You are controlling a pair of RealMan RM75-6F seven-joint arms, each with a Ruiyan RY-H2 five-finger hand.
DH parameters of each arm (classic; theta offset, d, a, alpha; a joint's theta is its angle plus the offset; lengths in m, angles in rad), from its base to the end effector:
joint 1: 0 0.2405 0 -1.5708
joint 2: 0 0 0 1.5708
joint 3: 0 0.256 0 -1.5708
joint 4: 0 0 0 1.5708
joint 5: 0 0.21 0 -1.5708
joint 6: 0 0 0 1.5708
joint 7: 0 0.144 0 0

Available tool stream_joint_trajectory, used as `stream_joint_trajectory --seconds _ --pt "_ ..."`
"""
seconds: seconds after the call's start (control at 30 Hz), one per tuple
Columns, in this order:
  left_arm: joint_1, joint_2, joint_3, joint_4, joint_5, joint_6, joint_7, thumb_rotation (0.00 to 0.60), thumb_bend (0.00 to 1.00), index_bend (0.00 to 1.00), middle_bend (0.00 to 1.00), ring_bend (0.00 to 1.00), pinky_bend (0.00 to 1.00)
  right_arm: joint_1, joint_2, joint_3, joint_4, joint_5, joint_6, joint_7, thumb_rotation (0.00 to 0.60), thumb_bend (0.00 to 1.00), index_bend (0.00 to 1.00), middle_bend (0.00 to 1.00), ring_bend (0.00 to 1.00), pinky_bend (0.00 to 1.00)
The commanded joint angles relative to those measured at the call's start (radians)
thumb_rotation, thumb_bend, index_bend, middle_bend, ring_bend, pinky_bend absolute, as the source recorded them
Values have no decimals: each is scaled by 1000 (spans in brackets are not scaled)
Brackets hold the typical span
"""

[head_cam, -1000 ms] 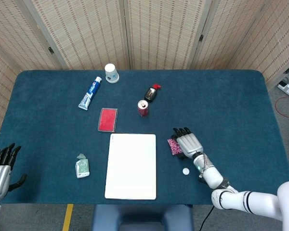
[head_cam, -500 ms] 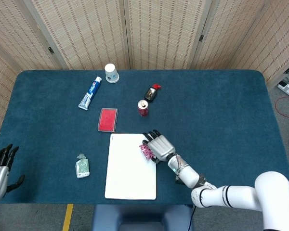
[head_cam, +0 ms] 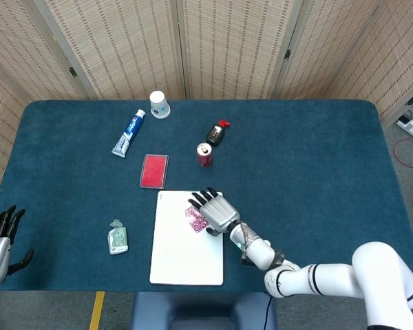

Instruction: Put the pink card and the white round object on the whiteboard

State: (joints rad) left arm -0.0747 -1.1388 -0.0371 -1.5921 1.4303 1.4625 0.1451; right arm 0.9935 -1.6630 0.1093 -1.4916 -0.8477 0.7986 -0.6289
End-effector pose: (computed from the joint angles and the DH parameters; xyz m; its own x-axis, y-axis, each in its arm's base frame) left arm -0.3265 0.1749 0.1538 0.5172 0.0510 0.8543 0.8520 0.0642 -0.5196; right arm -0.0825 -0.3283 -0.0842 0.6528 -0.3628 0.6650 -0.7148 -0.5855 0.3824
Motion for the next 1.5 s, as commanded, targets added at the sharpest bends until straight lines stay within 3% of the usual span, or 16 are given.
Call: stream_joint_trajectory --seconds 0.03,0.47,0.83,1.07,1.5 --pt "-1 0 -1 -3 2 0 2 600 342 65 54 83 0 -43 64 -28 -62 -53 33 45 522 363 0 52 43 0" --pt "-12 0 -5 -42 23 8 42 600 342 75 54 88 0 -256 296 -187 -190 -365 189 252 527 363 229 118 20 0" --pt "-23 13 -12 -78 30 9 76 600 342 73 54 88 0 -383 324 -300 -111 -569 268 328 528 363 332 168 41 0" --pt "-28 10 -8 -89 35 1 86 600 342 74 54 88 0 -422 303 -315 -51 -603 249 353 529 362 349 174 42 0" --pt "-24 9 -5 -88 32 6 85 600 342 73 54 88 0 -436 268 -272 3 -621 205 369 530 364 358 175 37 0"
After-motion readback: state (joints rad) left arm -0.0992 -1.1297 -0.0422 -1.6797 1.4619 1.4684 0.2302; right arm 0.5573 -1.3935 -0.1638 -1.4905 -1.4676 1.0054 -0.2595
